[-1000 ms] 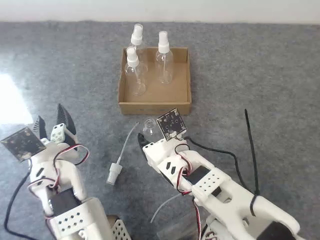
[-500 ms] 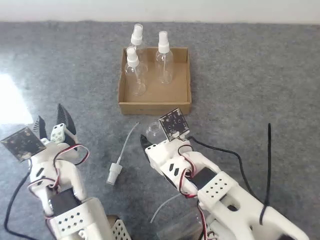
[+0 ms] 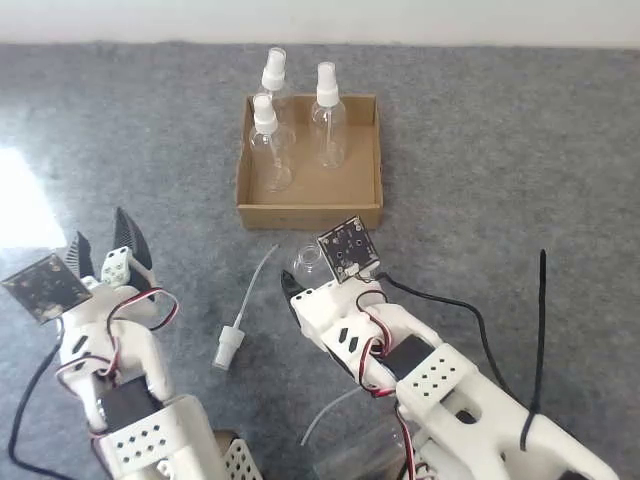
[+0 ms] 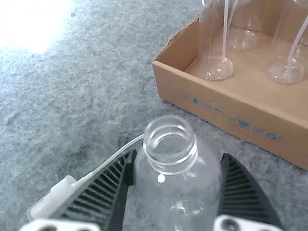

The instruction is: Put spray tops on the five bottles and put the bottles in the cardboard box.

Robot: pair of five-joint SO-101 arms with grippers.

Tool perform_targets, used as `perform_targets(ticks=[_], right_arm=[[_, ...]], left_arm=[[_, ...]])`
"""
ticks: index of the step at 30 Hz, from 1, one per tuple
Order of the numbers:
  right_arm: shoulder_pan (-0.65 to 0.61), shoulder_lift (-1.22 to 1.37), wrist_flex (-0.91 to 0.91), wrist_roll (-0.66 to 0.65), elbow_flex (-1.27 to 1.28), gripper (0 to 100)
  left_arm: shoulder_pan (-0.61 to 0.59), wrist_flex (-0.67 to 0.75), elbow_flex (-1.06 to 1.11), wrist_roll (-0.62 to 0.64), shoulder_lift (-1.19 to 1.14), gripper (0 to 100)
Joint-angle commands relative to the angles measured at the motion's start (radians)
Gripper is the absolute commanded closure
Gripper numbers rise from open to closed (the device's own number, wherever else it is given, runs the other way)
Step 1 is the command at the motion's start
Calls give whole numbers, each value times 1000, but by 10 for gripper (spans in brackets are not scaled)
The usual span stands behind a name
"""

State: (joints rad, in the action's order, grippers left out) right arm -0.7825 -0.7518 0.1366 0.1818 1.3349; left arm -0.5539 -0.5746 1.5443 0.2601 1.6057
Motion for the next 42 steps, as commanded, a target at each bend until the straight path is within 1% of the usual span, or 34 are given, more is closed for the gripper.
perform_targets(ticks=[1, 4, 9, 16, 37, 42], right_arm=[[13, 28, -5, -17, -55, 763], [10, 30, -1, -17, -58, 760], [10, 30, 4, -18, -58, 691], [13, 19, 35, -64, -60, 723], [16, 18, 36, -69, -60, 723], [44, -51, 62, -69, -51, 723]], left_arm=[[-3, 28, -7, 6, 14, 798], [-3, 28, -7, 6, 14, 798], [-3, 28, -7, 6, 14, 798], [-3, 28, -7, 6, 14, 798], [-3, 28, -7, 6, 14, 798], [-3, 28, -7, 6, 14, 798]])
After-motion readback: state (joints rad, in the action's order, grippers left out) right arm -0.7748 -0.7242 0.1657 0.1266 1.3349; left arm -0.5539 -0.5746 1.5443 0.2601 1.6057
